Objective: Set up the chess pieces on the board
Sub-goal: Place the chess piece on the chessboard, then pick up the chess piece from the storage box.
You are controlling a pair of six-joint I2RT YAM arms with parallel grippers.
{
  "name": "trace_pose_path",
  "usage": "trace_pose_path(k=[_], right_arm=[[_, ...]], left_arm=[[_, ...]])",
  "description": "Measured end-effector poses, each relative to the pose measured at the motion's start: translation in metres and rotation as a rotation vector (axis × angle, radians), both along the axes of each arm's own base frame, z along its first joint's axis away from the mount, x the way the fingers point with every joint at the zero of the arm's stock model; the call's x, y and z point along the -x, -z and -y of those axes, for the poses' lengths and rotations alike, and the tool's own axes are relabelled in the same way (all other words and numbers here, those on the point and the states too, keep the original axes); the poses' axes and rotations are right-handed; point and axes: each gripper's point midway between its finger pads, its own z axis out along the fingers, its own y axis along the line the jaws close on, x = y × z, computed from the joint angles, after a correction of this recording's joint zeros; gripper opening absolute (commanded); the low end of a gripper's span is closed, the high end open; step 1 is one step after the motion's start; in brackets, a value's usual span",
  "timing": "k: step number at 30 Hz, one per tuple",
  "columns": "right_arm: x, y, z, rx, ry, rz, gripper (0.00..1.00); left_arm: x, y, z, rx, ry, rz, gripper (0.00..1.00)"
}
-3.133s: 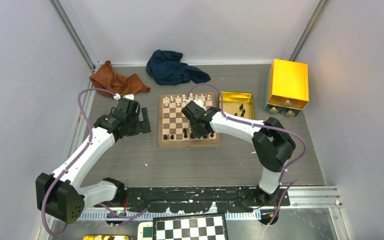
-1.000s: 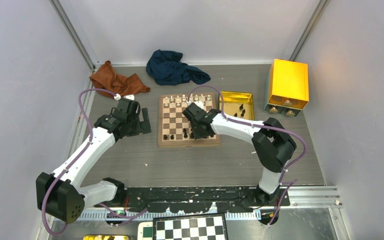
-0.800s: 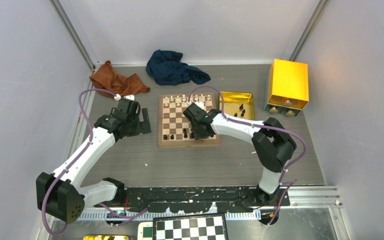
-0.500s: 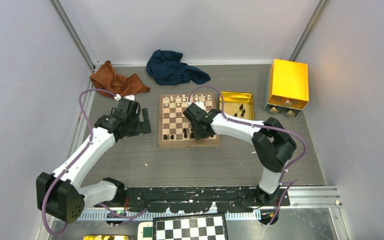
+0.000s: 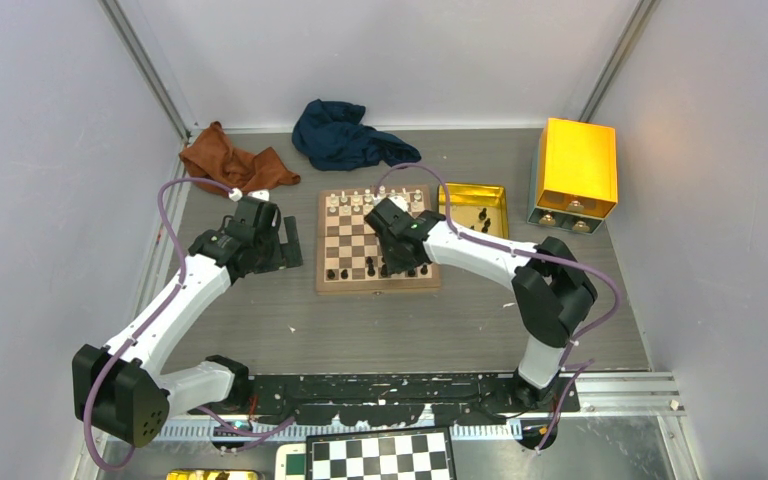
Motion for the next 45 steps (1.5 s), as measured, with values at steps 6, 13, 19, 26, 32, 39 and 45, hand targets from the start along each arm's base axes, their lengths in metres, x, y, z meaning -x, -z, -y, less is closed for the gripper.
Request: trace_pose_path(k=[6, 13, 19, 26, 32, 39, 45], right_arm=[[-0.007, -0.026, -0.009, -0.044, -0.007, 0.043, 0.32], [-0.009, -0.032, -0.012, -0.053, -0.01, 0.053, 0.32], [-0.009, -0.032, -0.01, -0.047, -0.006, 0.058, 0.31], [-0.02, -0.036, 0.002, -0.004, 0.017, 0.095, 0.31], [-0.063, -0.045, 0.054, 0.025, 0.191, 0.147, 0.38], [-0.103, -0.05, 0.135, 0.059, 0.417, 0.176, 0.48], [-0.118, -0.048, 0.169, 0.061, 0.508, 0.181, 0.52]], left_arm=[[0.0, 0.0, 0.001, 0.003, 0.001, -0.001, 0.99], [0.0, 0.0, 0.001, 0.007, 0.003, -0.003, 0.99], [0.001, 0.001, 0.001, 0.006, 0.003, -0.006, 0.99], [0.001, 0.003, 0.001, 0.004, 0.003, -0.012, 0.99], [0.001, 0.004, 0.001, 0.002, 0.004, -0.014, 0.99], [0.001, 0.004, 0.001, 0.002, 0.005, -0.013, 0.99], [0.001, 0.004, 0.001, 0.002, 0.005, -0.014, 1.0]])
